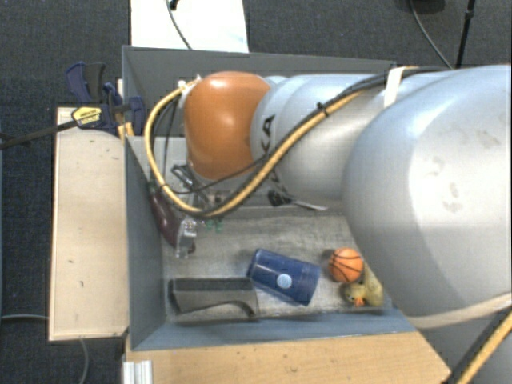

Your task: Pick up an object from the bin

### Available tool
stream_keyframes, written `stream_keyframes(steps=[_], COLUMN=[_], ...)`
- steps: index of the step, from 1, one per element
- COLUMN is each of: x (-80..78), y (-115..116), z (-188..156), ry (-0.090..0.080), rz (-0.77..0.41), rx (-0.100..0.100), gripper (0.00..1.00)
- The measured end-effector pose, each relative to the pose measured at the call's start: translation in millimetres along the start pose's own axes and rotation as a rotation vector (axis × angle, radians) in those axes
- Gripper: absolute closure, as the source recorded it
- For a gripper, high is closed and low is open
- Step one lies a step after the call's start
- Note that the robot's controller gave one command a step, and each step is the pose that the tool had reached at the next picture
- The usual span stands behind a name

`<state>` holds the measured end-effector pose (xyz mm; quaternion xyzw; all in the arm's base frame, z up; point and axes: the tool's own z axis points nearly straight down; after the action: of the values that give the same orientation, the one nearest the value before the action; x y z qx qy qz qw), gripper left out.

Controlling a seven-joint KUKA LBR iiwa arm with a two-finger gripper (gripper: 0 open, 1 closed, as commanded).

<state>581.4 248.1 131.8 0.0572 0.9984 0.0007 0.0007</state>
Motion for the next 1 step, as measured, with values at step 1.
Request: stream_keyframes(steps=[1], x=[4.8], y=[6.4], z=[61.8], ry=[-0.003], rz=[0.075], rx=[-0.002], gripper=[0.00])
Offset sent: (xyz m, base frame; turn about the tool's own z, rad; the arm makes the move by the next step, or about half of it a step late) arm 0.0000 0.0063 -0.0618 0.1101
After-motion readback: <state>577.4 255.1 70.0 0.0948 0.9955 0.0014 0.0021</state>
